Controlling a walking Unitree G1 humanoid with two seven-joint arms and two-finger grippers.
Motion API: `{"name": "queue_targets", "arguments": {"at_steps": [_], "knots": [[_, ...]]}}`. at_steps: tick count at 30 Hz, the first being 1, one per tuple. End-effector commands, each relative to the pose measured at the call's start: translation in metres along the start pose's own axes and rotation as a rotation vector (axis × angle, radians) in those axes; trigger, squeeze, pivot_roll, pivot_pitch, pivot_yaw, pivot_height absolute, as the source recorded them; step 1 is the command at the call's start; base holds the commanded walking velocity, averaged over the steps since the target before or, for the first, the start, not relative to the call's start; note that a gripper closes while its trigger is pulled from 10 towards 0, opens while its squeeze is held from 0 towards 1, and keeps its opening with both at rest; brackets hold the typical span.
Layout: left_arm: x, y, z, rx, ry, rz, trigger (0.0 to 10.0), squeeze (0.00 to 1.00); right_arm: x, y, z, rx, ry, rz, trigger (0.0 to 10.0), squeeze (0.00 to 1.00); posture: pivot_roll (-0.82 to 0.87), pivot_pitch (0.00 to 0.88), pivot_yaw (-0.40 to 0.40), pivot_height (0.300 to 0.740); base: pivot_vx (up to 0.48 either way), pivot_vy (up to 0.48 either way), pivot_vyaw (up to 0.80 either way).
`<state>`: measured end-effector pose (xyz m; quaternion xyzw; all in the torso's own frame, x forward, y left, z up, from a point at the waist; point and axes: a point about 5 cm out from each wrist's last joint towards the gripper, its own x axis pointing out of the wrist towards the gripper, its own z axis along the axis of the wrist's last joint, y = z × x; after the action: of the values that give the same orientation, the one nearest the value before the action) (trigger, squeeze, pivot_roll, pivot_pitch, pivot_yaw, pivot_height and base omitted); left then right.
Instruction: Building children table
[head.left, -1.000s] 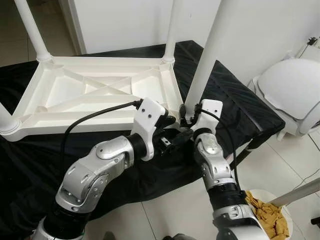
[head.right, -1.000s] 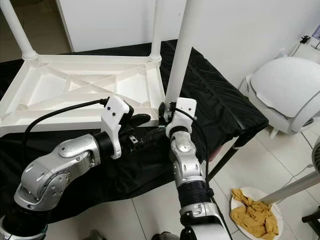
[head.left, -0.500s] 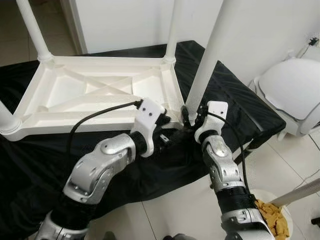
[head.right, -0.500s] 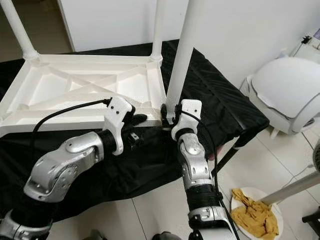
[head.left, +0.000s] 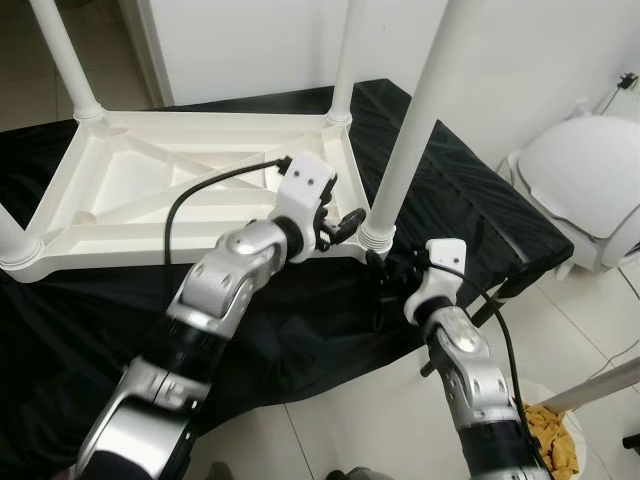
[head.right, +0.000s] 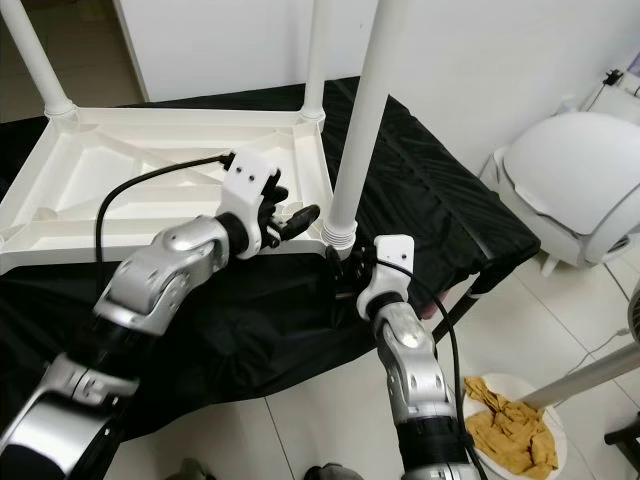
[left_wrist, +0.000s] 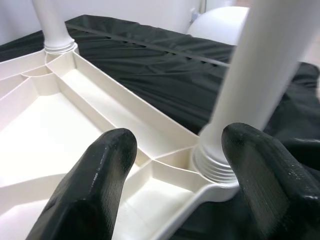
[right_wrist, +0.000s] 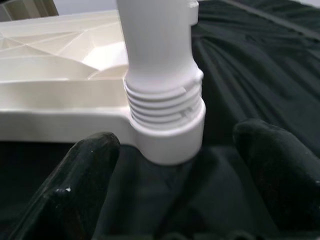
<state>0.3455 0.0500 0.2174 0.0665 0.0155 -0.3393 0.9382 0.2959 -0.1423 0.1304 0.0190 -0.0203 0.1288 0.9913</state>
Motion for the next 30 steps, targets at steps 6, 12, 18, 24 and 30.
{"name": "queue_targets", "arguments": {"at_steps": [6, 12, 18, 24, 30], "knots": [[0.018, 0.005, -0.010, 0.090, 0.059, 0.039, 10.0, 0.00, -0.023, -0.003, 0.005, 0.057, 0.018, 0.099, 10.0, 0.00, -0.12, 0.137, -0.021, 0.740, 0.000, 0.000, 0.00], [0.022, 0.005, -0.019, 0.132, 0.103, 0.014, 10.0, 0.00, -0.031, -0.007, 0.012, 0.072, 0.014, 0.139, 10.0, 0.00, -0.13, 0.151, -0.015, 0.740, 0.000, 0.000, 0.00], [0.021, 0.006, -0.040, 0.182, 0.171, -0.054, 10.0, 0.00, -0.039, -0.014, 0.026, 0.057, 0.007, 0.182, 10.0, 0.00, -0.14, 0.173, -0.003, 0.740, 0.000, 0.000, 0.00], [0.016, 0.005, -0.052, 0.192, 0.198, -0.128, 10.0, 0.00, -0.040, -0.022, 0.032, 0.046, 0.013, 0.180, 10.0, 0.00, -0.14, 0.179, -0.003, 0.740, 0.000, 0.000, 0.00], [0.006, 0.009, -0.062, 0.243, 0.235, -0.200, 10.0, 0.00, -0.038, -0.026, 0.039, 0.038, 0.017, 0.200, 10.0, 0.00, -0.14, 0.175, -0.006, 0.740, 0.000, 0.000, 0.00]]}}
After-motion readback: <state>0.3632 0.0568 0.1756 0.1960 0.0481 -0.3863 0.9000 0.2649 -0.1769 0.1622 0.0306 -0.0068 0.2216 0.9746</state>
